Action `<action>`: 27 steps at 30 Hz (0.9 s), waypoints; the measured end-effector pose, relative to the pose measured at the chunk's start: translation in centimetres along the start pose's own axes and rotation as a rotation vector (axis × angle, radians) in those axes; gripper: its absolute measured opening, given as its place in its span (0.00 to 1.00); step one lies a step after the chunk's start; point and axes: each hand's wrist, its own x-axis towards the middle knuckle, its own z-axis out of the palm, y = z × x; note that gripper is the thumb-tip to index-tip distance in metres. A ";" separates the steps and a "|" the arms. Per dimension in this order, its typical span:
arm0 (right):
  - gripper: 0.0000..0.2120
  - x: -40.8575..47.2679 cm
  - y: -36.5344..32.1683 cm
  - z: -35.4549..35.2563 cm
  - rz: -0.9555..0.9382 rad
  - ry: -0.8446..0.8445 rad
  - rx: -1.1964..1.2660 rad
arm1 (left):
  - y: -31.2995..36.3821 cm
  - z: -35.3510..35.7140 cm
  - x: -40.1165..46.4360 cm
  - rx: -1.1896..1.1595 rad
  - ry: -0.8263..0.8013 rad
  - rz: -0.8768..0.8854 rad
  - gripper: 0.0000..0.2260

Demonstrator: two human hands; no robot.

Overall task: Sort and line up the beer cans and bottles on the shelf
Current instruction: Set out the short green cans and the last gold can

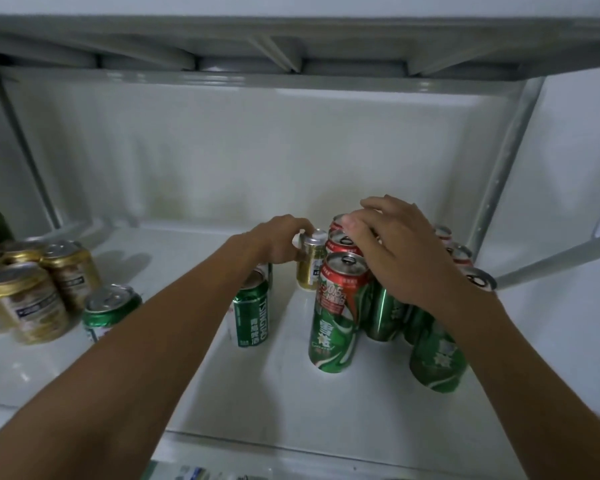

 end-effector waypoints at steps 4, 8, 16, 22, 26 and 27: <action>0.34 0.2 -0.6 0.4 -0.049 0.065 0.046 | -1.6 -0.5 -0.7 0.020 0.007 -0.034 0.36; 0.29 0.8 -2.6 1.1 -0.083 0.073 0.090 | -3.5 -1.3 -1.4 0.001 -0.005 -0.091 0.36; 0.36 1.8 -10.0 3.3 -0.335 -0.452 -0.449 | -5.3 -1.2 -2.5 -0.019 -0.086 -0.088 0.22; 0.32 1.9 -10.4 3.1 -0.213 -0.608 -0.506 | -5.5 -1.0 -2.5 -0.065 -0.103 -0.095 0.29; 0.21 1.4 -9.5 3.0 -0.225 -0.525 -0.492 | -5.7 -0.8 -2.2 -0.088 -0.088 -0.103 0.31; 0.19 1.4 -9.5 3.2 -0.228 -0.483 -0.450 | -5.8 -0.8 -2.2 -0.093 -0.087 -0.099 0.30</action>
